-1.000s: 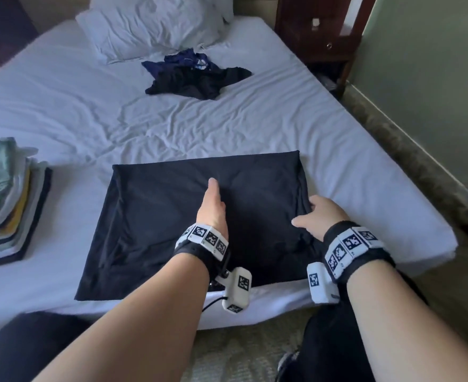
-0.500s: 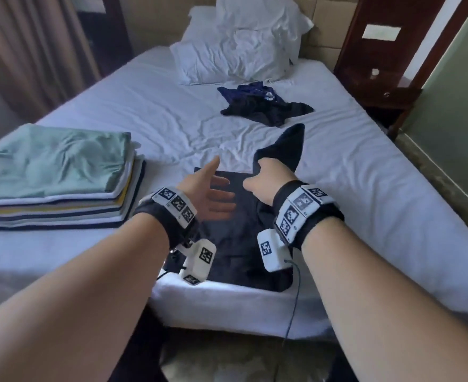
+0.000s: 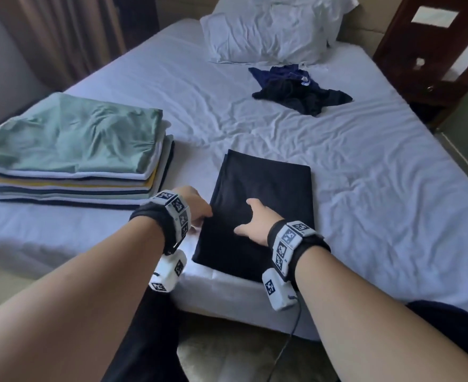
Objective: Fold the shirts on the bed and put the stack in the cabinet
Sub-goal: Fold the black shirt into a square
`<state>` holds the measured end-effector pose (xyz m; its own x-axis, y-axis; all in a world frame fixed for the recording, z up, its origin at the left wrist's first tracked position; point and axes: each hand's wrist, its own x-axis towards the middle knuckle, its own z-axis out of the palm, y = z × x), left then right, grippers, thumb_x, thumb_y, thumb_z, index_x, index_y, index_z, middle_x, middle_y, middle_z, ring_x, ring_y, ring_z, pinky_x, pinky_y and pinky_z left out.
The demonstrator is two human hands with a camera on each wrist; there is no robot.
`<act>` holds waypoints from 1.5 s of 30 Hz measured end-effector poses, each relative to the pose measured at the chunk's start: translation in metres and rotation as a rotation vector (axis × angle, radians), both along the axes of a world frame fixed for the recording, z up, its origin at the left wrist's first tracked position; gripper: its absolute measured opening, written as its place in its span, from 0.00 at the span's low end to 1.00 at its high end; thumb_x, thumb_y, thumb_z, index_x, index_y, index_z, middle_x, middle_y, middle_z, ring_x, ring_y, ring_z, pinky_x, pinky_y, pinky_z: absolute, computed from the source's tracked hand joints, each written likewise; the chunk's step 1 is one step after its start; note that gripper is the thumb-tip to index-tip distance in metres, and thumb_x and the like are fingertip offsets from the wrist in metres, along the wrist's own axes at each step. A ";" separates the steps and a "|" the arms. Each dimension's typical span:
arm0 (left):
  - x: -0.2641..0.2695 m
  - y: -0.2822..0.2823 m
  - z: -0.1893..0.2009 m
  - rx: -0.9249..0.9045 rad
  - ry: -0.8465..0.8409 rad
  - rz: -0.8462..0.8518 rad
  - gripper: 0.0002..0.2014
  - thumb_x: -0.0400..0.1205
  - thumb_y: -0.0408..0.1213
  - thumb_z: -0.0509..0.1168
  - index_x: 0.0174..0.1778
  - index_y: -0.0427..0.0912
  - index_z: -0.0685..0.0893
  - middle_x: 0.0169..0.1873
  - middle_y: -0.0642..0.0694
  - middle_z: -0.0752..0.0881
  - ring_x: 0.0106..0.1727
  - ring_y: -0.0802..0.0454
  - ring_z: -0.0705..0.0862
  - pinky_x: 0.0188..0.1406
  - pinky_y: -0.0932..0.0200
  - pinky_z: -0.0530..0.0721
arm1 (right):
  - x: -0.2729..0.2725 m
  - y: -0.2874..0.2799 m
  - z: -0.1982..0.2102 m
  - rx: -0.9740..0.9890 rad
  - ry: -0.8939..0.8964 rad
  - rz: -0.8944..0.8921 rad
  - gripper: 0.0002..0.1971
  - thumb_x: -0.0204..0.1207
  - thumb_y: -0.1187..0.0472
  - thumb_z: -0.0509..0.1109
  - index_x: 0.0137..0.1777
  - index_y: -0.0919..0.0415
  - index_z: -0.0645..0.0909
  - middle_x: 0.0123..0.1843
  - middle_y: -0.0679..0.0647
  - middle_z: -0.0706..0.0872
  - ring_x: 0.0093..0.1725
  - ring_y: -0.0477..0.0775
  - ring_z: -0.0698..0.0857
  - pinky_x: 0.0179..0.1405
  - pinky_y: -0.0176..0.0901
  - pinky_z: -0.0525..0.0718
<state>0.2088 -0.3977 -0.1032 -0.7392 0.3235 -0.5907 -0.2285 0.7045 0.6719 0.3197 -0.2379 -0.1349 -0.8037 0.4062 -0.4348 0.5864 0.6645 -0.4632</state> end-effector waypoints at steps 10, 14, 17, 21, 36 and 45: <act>0.025 0.020 0.003 -0.116 0.115 -0.138 0.26 0.65 0.56 0.81 0.54 0.46 0.88 0.46 0.46 0.92 0.48 0.45 0.92 0.57 0.48 0.89 | 0.021 0.008 0.006 -0.198 0.186 0.007 0.46 0.78 0.50 0.74 0.90 0.42 0.49 0.60 0.51 0.84 0.53 0.48 0.84 0.57 0.41 0.81; 0.047 0.046 0.056 -0.084 0.400 -0.439 0.31 0.78 0.42 0.74 0.77 0.64 0.76 0.55 0.49 0.88 0.50 0.50 0.87 0.53 0.55 0.85 | 0.030 0.016 0.045 -0.051 0.304 0.098 0.49 0.79 0.52 0.73 0.85 0.28 0.40 0.67 0.56 0.82 0.57 0.57 0.86 0.61 0.53 0.84; 0.062 0.061 0.109 -0.226 0.615 -0.757 0.30 0.80 0.40 0.68 0.75 0.73 0.74 0.50 0.52 0.86 0.43 0.54 0.83 0.43 0.56 0.81 | 0.041 0.024 0.088 0.259 0.445 0.090 0.49 0.69 0.45 0.77 0.83 0.25 0.49 0.67 0.58 0.73 0.64 0.65 0.77 0.67 0.59 0.78; 0.091 0.064 0.180 -0.372 0.743 -1.028 0.32 0.79 0.40 0.69 0.76 0.76 0.75 0.53 0.52 0.89 0.52 0.49 0.86 0.60 0.47 0.86 | 0.068 0.038 0.137 0.678 0.603 0.129 0.28 0.64 0.38 0.77 0.67 0.33 0.78 0.80 0.55 0.62 0.79 0.64 0.58 0.79 0.60 0.58; 0.101 -0.005 0.200 -0.387 1.106 -0.663 0.05 0.85 0.42 0.66 0.54 0.55 0.84 0.51 0.51 0.86 0.51 0.47 0.81 0.53 0.52 0.82 | 0.149 0.074 0.209 0.654 0.224 0.213 0.03 0.75 0.58 0.72 0.44 0.53 0.80 0.44 0.54 0.85 0.47 0.60 0.85 0.52 0.54 0.87; 0.081 -0.030 0.176 -0.207 0.968 -0.540 0.04 0.82 0.43 0.73 0.52 0.53 0.90 0.47 0.54 0.87 0.51 0.49 0.85 0.51 0.56 0.81 | 0.170 0.109 0.203 -0.060 0.252 -0.002 0.07 0.75 0.70 0.77 0.49 0.60 0.87 0.43 0.60 0.92 0.42 0.59 0.92 0.37 0.51 0.91</act>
<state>0.2902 -0.4280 0.0730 -0.7083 0.7019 0.0755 0.6936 0.6720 0.2596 0.4901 -0.1291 0.0683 -0.8888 0.3880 -0.2441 0.4491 0.6304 -0.6332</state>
